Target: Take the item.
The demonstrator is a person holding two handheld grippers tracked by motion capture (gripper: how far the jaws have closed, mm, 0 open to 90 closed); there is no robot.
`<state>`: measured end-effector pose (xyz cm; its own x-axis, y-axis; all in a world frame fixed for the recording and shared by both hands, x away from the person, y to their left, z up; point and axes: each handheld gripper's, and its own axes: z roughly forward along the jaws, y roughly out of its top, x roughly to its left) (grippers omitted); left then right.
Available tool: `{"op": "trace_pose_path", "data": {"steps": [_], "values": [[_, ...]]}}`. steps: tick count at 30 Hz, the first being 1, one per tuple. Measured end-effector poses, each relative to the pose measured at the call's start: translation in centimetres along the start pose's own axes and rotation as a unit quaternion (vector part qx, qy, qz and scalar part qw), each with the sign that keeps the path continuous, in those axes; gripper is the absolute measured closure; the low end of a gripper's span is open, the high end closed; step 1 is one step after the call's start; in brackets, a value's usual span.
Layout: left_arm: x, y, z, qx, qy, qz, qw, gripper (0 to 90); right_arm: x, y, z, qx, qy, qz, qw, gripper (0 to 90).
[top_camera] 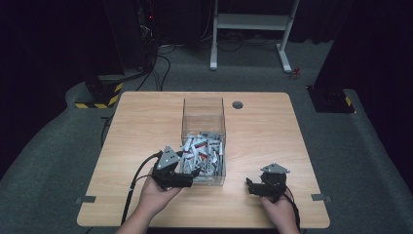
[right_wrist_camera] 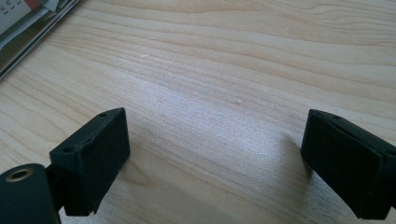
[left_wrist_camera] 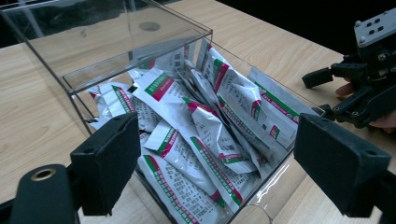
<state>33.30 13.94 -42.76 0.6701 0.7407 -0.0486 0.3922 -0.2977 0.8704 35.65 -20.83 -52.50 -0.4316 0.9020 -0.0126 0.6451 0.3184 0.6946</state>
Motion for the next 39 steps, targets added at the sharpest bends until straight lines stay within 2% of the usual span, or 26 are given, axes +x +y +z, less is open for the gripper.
{"op": "trace_pose_path", "data": {"steps": [12, 18, 22, 29, 39], "values": [[-0.2, 0.2, 1.1, 0.012, -0.003, -0.003, 0.9999, 16.5, 0.0, 0.0, 0.0, 0.0, 0.001, 0.001, 1.0, 7.9], [-0.3, 0.3, 1.4, 0.013, -0.003, 0.003, 0.9999, 22.2, 0.0, 0.0, 0.0, 0.0, 0.002, 0.0, 1.0, 7.9], [-0.4, 0.3, 1.7, 0.017, 0.0, 0.003, 0.9999, 28.7, 0.0, 0.0, 0.0, 0.0, 0.002, 0.0, 1.0, 7.9], [-0.2, 0.3, 2.0, 0.027, 0.001, -0.012, 0.9996, 46.4, 0.0, 0.0, 0.0, 0.001, 0.002, -0.001, 1.0, 7.9], [-0.2, -0.1, 2.5, 0.043, 0.003, -0.011, 0.999, 64.4, 0.0, 0.0, 0.0, 0.001, 0.003, -0.002, 1.0, 7.9]]}}
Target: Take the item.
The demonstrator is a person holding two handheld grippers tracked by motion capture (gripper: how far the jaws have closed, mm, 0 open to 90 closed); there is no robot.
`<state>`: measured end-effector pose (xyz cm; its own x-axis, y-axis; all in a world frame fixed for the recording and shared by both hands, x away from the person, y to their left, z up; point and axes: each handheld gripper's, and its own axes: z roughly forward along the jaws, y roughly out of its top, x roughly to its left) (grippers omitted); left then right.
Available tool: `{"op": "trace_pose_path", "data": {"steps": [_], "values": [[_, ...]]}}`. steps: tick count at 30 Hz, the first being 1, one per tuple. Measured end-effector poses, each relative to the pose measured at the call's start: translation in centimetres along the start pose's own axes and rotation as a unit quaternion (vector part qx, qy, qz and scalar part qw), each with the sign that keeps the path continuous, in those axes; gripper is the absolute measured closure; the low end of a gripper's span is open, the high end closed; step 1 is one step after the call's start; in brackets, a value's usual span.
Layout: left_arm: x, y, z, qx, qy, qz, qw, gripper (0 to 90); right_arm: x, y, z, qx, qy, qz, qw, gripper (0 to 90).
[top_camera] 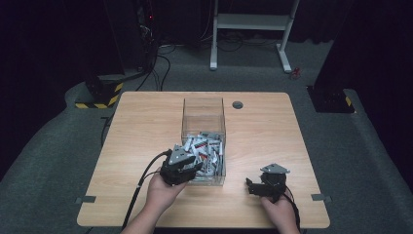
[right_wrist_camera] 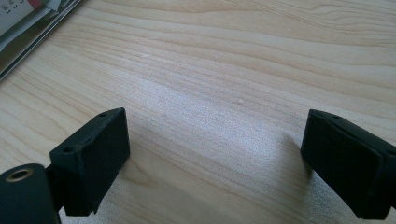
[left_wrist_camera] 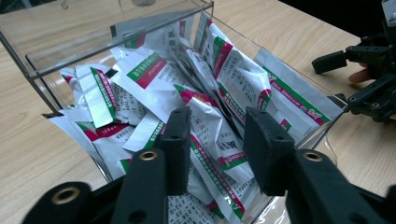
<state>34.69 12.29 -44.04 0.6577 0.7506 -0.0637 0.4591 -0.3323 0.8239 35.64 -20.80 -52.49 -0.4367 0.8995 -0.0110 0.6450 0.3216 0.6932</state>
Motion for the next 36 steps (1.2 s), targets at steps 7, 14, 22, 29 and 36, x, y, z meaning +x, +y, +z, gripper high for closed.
{"op": "trace_pose_path", "data": {"steps": [7, 14, 22, 29, 36], "values": [[-0.02, -0.22, 0.24, 0.01, 0.001, -0.007, 0.9999, 70.0, 0.0, 0.0, 0.0, 0.0, 0.0, 0.0, 1.0, 7.9], [-0.09, -0.33, 0.39, 0.017, 0.009, -0.007, 0.9998, 72.0, 0.01, 0.0, 0.0, 0.0, 0.0, 0.0, 1.0, 7.9], [-0.36, -0.37, 0.77, 0.023, 0.013, -0.004, 0.9996, 71.7, 0.01, 0.0, 0.0, 0.0, 0.0, 0.0, 1.0, 7.9], [-0.46, -0.43, 0.84, 0.028, 0.016, 0.0, 0.9995, 72.6, 0.01, 0.0, 0.0, 0.0, 0.0, 0.0, 1.0, 7.9], [-0.44, -0.48, 0.89, 0.03, 0.015, 0.003, 0.9994, 79.5, 0.01, 0.0, 0.0, 0.0, 0.0, 0.0, 1.0, 7.9]]}}
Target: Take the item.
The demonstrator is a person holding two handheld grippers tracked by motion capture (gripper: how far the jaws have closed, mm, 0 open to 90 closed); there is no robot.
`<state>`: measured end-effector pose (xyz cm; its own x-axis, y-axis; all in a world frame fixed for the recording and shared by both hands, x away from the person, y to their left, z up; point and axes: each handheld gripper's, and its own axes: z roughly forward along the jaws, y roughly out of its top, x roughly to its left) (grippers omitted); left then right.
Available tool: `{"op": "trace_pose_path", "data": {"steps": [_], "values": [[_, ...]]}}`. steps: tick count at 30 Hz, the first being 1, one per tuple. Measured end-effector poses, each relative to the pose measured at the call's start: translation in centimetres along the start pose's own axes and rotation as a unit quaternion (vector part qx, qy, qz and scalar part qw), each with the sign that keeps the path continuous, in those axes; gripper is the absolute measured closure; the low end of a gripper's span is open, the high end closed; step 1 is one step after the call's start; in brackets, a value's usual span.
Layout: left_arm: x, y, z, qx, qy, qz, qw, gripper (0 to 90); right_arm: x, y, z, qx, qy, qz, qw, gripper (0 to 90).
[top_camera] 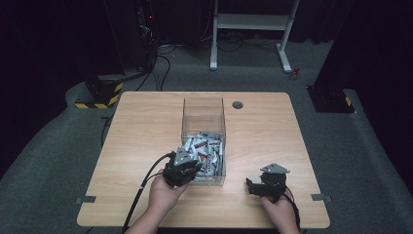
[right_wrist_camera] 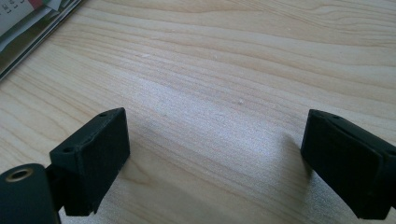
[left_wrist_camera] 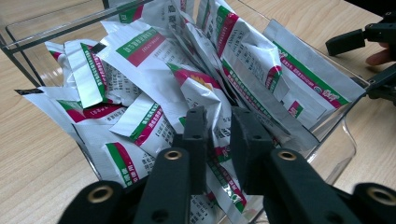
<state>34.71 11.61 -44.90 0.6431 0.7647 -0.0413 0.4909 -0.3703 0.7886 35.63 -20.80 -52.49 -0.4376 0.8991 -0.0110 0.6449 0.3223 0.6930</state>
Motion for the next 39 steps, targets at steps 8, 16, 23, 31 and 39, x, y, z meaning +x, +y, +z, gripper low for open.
{"op": "trace_pose_path", "data": {"steps": [8, 16, 23, 31, 39], "values": [[0.1, -0.1, 0.0, -0.004, -0.009, -0.006, 0.9999, 86.4, 0.0, 0.0, 0.0, 0.0, 0.0, 0.0, 1.0, 7.9], [0.2, -0.4, -0.2, -0.017, -0.012, -0.018, 0.9996, 87.4, 0.0, 0.0, 0.0, 0.0, 0.0, 0.0, 1.0, 7.9], [0.3, -0.6, -0.5, -0.029, -0.008, -0.019, 0.9993, 87.8, 0.0, 0.0, 0.0, 0.0, 0.0, 0.0, 1.0, 7.9], [0.4, -0.6, -0.8, -0.038, -0.008, -0.02, 0.9991, 87.9, 0.0, 0.0, 0.0, 0.0, 0.0, 0.0, 1.0, 7.9], [0.5, -0.7, -1.3, -0.049, -0.003, -0.018, 0.9986, 88.0, 0.0, 0.0, 0.0, 0.0, 0.0, 0.0, 1.0, 7.9]]}}
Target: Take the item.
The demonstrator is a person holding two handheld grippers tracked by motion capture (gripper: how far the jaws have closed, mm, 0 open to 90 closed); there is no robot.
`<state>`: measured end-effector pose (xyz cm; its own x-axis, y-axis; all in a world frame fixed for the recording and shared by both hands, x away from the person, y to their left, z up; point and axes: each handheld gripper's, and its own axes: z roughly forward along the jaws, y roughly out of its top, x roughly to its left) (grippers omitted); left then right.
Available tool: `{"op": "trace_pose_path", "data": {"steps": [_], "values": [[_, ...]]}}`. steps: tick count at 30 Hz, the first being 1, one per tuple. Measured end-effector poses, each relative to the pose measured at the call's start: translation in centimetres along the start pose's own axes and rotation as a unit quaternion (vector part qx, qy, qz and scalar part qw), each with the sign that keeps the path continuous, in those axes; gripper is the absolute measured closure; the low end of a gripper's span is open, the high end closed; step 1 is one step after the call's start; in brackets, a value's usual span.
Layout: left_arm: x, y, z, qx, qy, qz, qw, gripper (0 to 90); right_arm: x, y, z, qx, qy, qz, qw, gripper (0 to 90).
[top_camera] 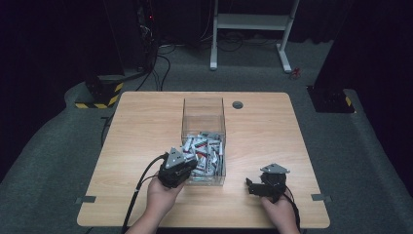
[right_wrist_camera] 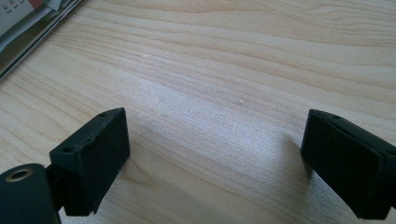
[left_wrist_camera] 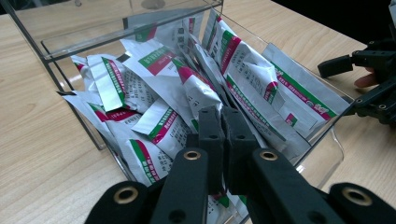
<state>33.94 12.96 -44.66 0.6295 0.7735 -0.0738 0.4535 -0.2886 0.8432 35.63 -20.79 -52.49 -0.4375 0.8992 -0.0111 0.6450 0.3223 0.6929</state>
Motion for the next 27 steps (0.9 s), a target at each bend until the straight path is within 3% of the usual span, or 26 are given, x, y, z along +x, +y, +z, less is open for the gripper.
{"op": "trace_pose_path", "data": {"steps": [27], "values": [[0.3, 0.2, -1.2, -0.038, 0.018, 0.003, 0.9991, 88.0, 0.0, 0.0, 0.0, 0.0, 0.0, 0.0, 1.0, 7.9]]}}
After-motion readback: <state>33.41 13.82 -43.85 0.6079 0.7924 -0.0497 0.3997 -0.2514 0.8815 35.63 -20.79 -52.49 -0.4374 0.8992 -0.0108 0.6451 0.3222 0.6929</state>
